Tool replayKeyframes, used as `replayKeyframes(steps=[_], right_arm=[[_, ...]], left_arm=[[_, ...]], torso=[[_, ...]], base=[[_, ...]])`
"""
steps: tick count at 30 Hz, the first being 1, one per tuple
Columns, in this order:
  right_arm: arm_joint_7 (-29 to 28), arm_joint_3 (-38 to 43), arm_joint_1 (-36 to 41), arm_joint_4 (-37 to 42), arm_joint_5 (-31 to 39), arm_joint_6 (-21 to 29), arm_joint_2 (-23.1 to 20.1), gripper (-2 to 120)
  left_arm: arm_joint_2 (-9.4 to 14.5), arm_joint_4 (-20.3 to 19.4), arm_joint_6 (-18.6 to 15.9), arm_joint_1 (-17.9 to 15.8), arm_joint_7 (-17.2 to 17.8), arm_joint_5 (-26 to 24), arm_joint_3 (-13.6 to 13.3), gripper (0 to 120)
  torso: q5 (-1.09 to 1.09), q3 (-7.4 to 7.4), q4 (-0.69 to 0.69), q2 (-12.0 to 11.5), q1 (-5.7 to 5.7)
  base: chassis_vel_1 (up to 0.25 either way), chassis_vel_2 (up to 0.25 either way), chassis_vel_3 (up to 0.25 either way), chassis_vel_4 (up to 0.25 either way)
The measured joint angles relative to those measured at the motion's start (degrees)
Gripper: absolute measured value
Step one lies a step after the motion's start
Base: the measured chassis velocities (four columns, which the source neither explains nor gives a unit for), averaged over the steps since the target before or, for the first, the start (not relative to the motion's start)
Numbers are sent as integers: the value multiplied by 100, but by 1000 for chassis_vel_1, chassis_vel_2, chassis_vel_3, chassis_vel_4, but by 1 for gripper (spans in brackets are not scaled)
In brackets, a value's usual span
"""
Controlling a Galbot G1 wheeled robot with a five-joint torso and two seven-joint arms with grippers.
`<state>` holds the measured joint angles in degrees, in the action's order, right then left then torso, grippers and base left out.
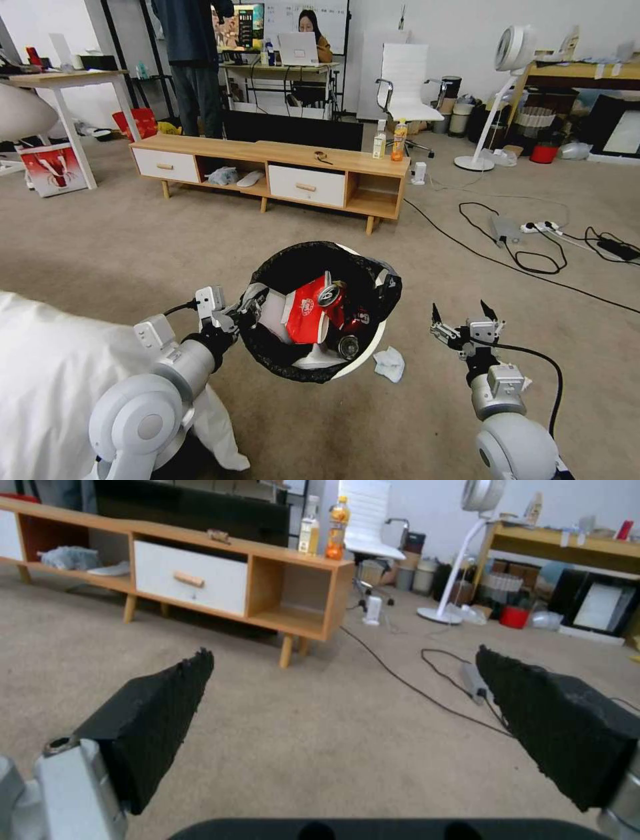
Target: Pick up the trash bin and place the garbage on the floor into it.
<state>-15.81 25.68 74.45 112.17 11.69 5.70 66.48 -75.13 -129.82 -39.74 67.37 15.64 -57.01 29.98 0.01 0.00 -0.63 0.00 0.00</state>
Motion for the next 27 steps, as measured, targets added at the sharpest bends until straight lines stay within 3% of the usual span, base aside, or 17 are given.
replayKeyframes(steps=[6,27], right_arm=[[23,-2,1,-8,-1,-49,-6,100],[73,-37,-9,-36,-12,-94,35,100]], left_arm=[[-2,-14,-6,10,-12,18,0,6],[-25,-40,-24,21,-13,33,29,6]], torso=[[0,1,0,0,0],[-1,0,0,0,0]], base=[[-105,89,92,-87],[-16,-18,-17,-16]])
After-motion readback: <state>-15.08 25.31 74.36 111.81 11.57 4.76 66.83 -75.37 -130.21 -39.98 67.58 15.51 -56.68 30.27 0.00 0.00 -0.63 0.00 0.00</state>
